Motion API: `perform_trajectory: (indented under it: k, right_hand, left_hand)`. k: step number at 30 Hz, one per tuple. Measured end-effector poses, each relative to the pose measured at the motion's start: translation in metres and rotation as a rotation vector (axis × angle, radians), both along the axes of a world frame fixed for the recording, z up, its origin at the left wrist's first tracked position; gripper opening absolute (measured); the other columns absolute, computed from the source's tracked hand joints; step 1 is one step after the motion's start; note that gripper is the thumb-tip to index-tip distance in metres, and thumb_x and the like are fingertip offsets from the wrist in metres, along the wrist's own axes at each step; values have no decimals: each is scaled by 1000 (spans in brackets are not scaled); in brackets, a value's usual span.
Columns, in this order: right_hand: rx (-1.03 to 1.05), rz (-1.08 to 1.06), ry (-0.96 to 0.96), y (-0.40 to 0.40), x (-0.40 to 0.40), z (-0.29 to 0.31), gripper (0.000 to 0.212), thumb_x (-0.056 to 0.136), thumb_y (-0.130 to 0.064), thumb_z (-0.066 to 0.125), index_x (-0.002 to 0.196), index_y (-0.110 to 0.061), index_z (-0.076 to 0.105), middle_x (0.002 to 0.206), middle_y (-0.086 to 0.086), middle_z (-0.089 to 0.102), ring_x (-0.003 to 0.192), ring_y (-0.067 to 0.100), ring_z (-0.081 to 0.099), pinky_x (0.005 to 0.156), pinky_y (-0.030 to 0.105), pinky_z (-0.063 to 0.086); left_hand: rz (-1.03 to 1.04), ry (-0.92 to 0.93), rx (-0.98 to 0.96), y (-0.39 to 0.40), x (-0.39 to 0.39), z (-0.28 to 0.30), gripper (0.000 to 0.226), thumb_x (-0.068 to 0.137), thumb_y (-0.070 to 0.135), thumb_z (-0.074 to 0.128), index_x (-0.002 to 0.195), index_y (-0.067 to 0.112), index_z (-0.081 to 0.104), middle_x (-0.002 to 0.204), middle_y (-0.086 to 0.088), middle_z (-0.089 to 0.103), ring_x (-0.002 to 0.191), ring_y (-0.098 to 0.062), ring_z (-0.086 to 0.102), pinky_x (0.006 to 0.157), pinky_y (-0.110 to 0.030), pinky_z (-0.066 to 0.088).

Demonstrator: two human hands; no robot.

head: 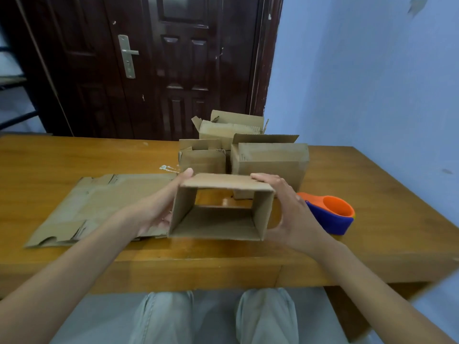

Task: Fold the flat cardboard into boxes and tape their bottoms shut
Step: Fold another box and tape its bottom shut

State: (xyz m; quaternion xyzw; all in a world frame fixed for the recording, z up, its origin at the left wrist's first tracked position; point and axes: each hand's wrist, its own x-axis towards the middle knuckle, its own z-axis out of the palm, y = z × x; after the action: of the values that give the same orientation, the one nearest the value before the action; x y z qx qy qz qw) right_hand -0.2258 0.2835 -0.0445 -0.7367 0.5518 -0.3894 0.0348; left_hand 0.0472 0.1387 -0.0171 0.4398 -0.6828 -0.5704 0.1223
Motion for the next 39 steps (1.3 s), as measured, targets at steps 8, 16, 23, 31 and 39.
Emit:
perform_trajectory:
  k: [8, 16, 23, 31, 39]
  right_hand:
    - [363, 59, -366, 6, -27, 31, 70, 89, -33, 79, 150, -28, 47, 139, -17, 64, 129, 6, 59, 104, 28, 53]
    - [594, 59, -388, -12, -33, 29, 81, 79, -56, 77, 151, -37, 47, 143, -22, 61, 133, 2, 56, 114, 37, 46]
    - [601, 14, -488, -8, -31, 16, 74, 81, -55, 79, 145, -57, 42, 137, -37, 57, 125, -13, 54, 103, 27, 51]
    - [623, 57, -764, -3, -12, -4, 82, 82, -29, 84, 149, -46, 41, 141, -15, 64, 128, 8, 63, 97, 35, 59]
    - [510, 108, -1014, -5, 2, -14, 69, 87, -14, 79, 147, -29, 48, 134, -3, 71, 127, 19, 66, 99, 37, 58]
  left_hand:
    - [-143, 307, -284, 4, 3, 9, 91, 88, 88, 41, 162, 38, 26, 165, 15, 39, 148, -8, 43, 124, -51, 33]
    - [-171, 424, -281, -5, -21, -12, 128, 49, 70, 94, 157, 41, 31, 141, 20, 62, 131, -5, 60, 103, -27, 55]
    - [-100, 382, -315, -7, -31, -35, 98, 65, 38, 97, 135, 69, 36, 133, 23, 63, 127, -5, 60, 94, -26, 59]
    - [-40, 222, -280, -4, -27, -42, 102, 55, 53, 99, 140, 46, 42, 137, 16, 57, 124, -8, 55, 97, -34, 53]
    - [64, 380, -149, 3, -30, -43, 111, 38, 58, 104, 135, 47, 51, 136, 9, 65, 126, -20, 63, 107, -53, 54]
